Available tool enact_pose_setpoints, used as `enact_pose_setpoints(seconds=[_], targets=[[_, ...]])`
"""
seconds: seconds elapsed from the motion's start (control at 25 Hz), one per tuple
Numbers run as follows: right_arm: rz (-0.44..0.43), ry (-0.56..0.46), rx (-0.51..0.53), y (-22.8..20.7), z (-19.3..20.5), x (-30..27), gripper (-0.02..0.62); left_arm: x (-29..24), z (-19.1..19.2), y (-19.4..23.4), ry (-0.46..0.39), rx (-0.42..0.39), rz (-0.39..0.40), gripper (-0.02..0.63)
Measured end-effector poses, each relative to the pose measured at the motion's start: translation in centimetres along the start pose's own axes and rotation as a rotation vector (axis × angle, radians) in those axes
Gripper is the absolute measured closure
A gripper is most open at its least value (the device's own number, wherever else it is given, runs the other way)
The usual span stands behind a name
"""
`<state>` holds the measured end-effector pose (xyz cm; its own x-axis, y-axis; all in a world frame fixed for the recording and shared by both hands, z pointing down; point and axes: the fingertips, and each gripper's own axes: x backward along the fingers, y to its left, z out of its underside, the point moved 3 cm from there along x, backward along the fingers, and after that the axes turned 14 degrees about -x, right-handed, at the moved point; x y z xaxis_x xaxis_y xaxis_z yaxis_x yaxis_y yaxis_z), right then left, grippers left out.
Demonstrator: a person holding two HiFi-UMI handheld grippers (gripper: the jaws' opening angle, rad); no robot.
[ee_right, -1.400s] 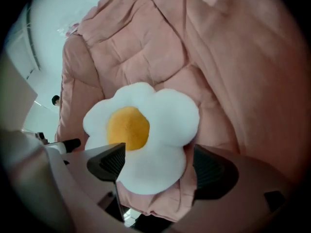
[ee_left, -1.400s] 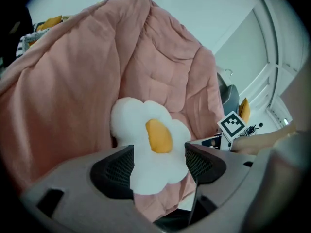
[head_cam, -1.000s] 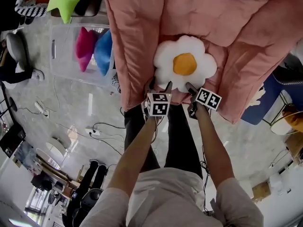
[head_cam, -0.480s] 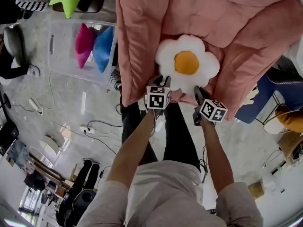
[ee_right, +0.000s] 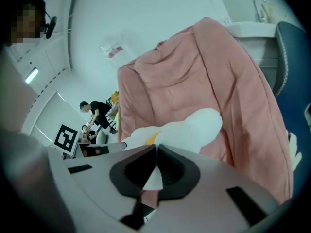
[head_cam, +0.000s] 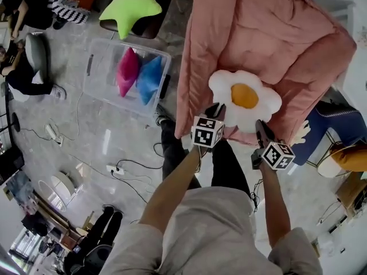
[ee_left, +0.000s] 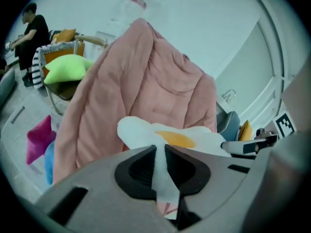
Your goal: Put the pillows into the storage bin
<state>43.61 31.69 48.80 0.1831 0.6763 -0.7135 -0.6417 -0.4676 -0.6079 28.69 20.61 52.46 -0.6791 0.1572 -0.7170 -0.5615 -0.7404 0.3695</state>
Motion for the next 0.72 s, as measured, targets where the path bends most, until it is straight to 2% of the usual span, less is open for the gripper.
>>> enact_pose_setpoints(seconds=[0.2, 0.4, 0.56, 0.72], targets=[[-0.126, -0.066, 0.093, 9.2, -3.3, 1.1, 0.590, 6.8, -5.5, 3.0, -0.143, 0.004, -0.031, 0.554], [-0.293, -0.067, 0.236, 19.4, -4.1, -1.5, 0.591, 13.8, -7.8, 9.2, -0.265, 0.041, -0.118, 0.560], [-0.380, -0.008, 0.311, 27.9, -1.9, -3.2, 0.591, 20.3, -7.2, 14.1, -0.316, 0.100, -0.171, 0.561], [-0.421, 0.043, 0.369, 35.6, 1.3, -5.6, 0.591, 26.1, -5.8, 19.8, -0.347, 0.160, -0.217, 0.565]])
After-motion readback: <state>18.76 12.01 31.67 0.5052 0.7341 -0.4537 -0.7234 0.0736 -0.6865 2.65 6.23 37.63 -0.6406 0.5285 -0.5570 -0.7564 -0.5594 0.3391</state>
